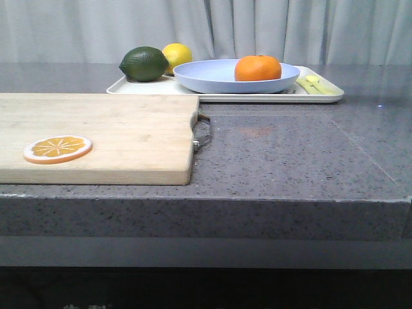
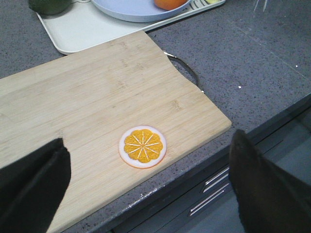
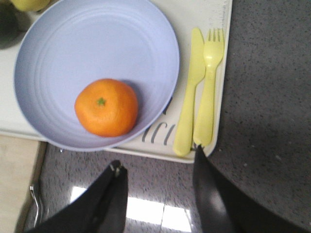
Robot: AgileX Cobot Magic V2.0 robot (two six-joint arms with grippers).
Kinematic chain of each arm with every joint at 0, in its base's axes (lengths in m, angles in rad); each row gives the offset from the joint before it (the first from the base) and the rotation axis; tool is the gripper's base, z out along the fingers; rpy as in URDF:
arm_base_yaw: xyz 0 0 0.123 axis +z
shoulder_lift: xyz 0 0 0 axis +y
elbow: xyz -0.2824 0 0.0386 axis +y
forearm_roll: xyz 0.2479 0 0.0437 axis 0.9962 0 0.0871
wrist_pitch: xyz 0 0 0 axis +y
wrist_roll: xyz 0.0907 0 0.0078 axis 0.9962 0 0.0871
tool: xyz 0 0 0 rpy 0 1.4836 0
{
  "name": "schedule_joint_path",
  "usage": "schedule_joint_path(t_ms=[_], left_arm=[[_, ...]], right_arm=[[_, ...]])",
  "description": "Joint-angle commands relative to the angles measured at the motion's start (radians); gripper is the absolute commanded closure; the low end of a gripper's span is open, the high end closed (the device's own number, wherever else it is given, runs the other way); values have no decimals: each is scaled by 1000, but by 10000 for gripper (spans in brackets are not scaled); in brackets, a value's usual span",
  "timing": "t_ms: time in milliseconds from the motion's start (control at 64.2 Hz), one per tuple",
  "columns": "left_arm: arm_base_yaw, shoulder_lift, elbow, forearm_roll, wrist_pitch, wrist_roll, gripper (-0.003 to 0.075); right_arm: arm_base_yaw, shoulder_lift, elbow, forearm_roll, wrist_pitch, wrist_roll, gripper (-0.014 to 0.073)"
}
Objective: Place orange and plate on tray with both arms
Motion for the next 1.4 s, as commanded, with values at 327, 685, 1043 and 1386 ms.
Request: schedule_joint_path(t_ms=[327,685,1043,1386], left_arm=[[1,0,-25,-11,-73,-1,80],[1,0,-25,-11,-73,-1,80],[1,0,-25,-11,-73,-1,80],[1,0,-25,-11,-75,-1,389]], right_arm=[[-3,-630,698,-32,-294,-94,247],[-4,-1134,1148,-56,-383,-94,247],[-4,-1448,1337,-62,-355,-94,247],[-4,-1453,1337,-62,-346,-94,554]])
